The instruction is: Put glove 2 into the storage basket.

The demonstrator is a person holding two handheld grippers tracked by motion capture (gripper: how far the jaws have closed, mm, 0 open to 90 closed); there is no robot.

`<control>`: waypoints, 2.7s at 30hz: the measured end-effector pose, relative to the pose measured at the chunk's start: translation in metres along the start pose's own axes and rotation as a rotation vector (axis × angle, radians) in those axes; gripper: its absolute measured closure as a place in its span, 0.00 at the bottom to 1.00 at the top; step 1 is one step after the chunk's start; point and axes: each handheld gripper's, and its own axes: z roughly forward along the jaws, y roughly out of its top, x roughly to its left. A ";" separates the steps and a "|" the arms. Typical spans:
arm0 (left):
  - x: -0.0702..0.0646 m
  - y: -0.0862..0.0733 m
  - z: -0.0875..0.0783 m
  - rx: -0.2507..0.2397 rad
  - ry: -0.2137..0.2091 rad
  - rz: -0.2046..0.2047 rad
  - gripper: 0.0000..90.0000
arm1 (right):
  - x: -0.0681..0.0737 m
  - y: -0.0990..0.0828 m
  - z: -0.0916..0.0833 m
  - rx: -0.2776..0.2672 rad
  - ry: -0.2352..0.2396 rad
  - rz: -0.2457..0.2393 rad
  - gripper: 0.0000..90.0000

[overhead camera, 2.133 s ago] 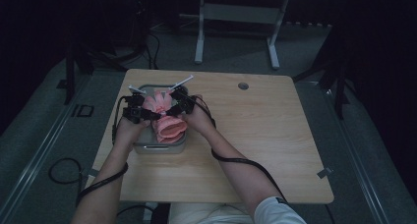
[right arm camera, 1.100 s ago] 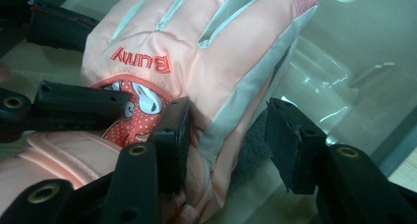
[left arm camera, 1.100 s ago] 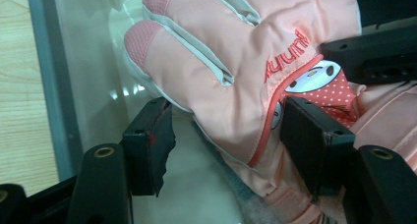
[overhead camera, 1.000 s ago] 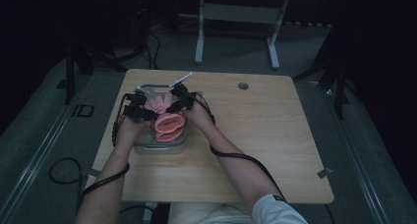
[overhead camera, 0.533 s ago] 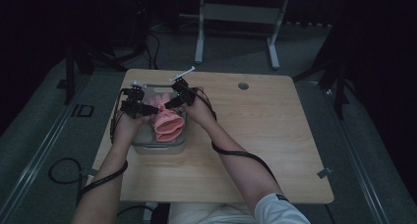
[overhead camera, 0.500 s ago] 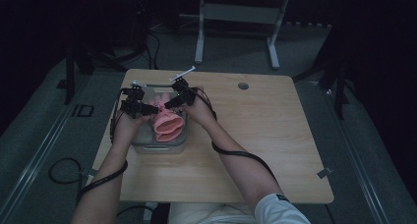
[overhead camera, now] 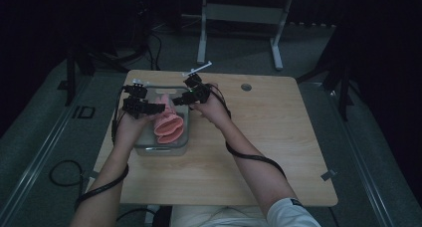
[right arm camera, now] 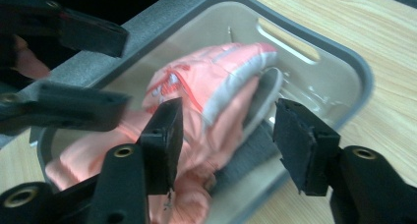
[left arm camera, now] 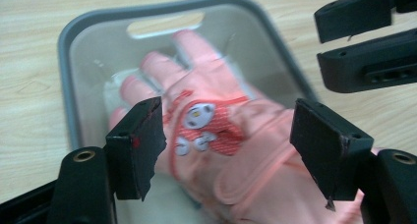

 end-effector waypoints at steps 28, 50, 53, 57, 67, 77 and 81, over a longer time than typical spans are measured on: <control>-0.117 -0.024 -0.002 -0.113 -0.145 0.285 0.02 | -0.026 -0.072 -0.044 -0.044 0.010 -0.055 0.17; -0.167 -0.061 0.038 -0.036 -0.227 0.413 0.02 | -0.051 -0.141 -0.054 -0.049 -0.026 -0.080 0.17; -0.171 -0.066 0.043 -0.021 -0.235 0.434 0.02 | -0.054 -0.152 -0.052 -0.039 -0.025 -0.081 0.17; -0.176 -0.075 0.048 -0.021 -0.253 0.433 0.02 | -0.058 -0.162 -0.051 -0.027 -0.029 -0.073 0.17; -0.175 -0.099 0.064 -0.017 -0.301 0.429 0.02 | -0.064 -0.190 -0.049 -0.029 -0.023 -0.065 0.17; -0.177 -0.119 0.082 0.015 -0.315 0.460 0.02 | -0.071 -0.208 -0.050 -0.037 -0.054 -0.067 0.15; -0.179 -0.126 0.088 0.027 -0.323 0.468 0.02 | -0.073 -0.215 -0.050 -0.035 -0.048 -0.068 0.15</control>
